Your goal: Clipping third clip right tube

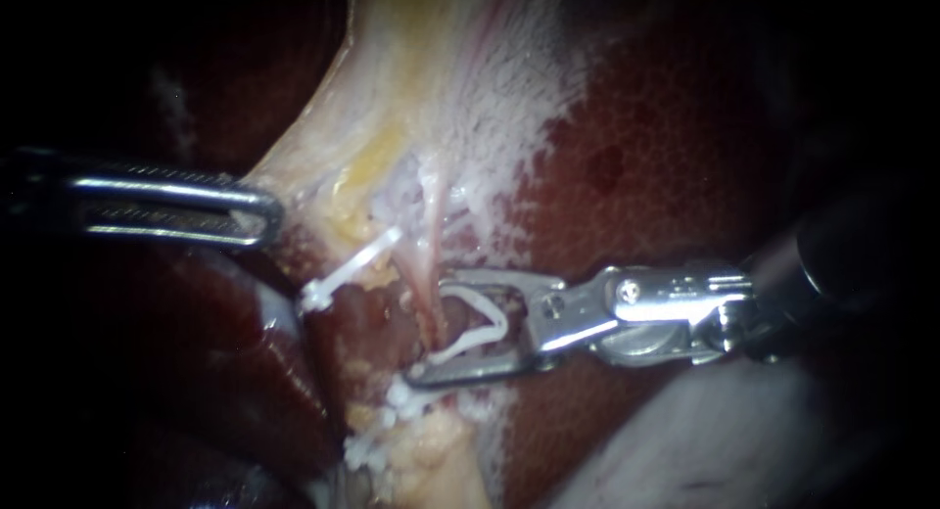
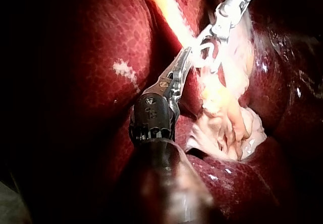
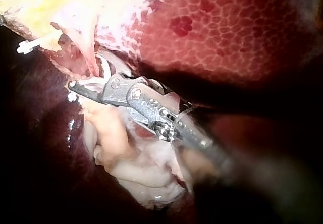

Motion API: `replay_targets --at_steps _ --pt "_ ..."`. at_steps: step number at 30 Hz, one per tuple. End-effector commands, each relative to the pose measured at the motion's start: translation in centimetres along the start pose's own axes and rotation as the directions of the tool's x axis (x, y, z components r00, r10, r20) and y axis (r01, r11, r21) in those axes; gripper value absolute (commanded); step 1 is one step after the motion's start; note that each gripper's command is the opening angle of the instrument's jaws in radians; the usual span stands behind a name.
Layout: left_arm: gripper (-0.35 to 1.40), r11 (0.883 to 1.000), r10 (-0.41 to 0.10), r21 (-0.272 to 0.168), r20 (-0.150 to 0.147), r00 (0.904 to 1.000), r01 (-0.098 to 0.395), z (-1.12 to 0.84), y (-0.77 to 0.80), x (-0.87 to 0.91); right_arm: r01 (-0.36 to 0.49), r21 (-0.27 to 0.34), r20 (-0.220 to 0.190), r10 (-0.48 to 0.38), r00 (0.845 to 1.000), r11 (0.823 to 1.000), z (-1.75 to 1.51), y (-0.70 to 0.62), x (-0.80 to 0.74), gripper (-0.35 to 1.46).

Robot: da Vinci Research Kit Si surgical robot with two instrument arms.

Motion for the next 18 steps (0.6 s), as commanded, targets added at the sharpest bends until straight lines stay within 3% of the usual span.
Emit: replay_targets --at_steps 1,4,18 --pt "-0.35 1.0 0.0 0.002 0.0 1.0 0.0 0.0 0.01 0.0 -0.007 0.015 0.003 0.006 1.0 1.0 -0.01 -0.01 0.01 0.52" --pt "-0.35 1.0 0.0 0.002 0.0 1.0 0.0 0.0 0.02 0.01 -0.007 0.057 0.01 0.006 1.0 0.998 0.01 -0.03 0.02 0.52" --pt "-0.35 1.0 0.0 0.002 0.0 1.0 0.0 0.01 0.02 0.01 -0.011 0.061 0.012 0.01 1.0 0.998 0.02 0.0 0.05 0.48"
